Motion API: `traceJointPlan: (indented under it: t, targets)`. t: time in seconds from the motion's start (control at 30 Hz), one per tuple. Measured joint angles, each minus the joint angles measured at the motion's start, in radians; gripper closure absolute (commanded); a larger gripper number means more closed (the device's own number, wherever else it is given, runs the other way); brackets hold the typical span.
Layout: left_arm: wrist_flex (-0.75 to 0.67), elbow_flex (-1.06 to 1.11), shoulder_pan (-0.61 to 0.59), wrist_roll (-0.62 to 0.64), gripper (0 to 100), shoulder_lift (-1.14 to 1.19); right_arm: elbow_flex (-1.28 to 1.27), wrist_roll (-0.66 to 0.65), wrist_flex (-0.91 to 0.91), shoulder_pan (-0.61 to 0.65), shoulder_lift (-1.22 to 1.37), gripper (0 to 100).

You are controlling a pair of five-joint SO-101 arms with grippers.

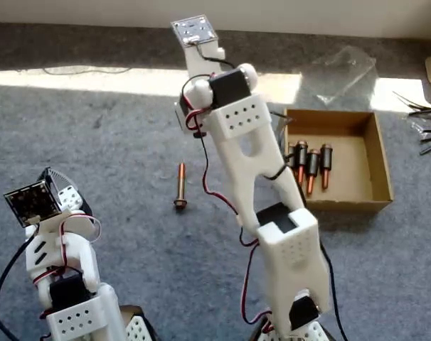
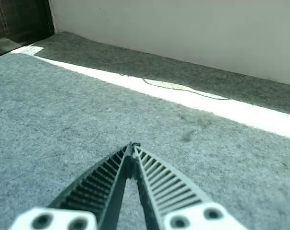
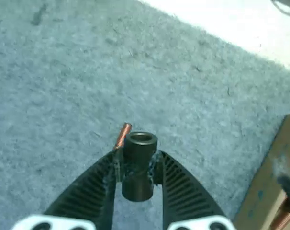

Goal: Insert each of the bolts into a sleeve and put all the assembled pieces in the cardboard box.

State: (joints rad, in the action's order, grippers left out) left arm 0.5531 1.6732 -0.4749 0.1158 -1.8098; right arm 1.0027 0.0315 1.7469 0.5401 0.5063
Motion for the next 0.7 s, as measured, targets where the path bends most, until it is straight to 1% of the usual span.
traceJointPlan:
  t: [0.17, 0.33, 0.43, 0.6, 0.7]
  targets:
    - [0.000, 0.000, 0.000, 0.000, 99, 0.000, -0.244, -0.107, 0.000, -0.038, -0.094, 99.5]
    - [0.000, 0.000, 0.000, 0.000, 99, 0.000, -0.419, -0.127, -0.012, -0.081, -0.100, 99.5]
    - [0.000, 0.000, 0.000, 0.000, 99, 0.000, -0.500, -0.127, -0.066, -0.091, -0.100, 99.5]
    - [0.000, 0.000, 0.000, 0.000, 99, 0.000, -0.661, -0.129, -0.206, -0.091, -0.100, 99.5]
    - [0.000, 0.000, 0.000, 0.000, 99, 0.000, -0.761, -0.166, -0.295, -0.091, -0.100, 99.5]
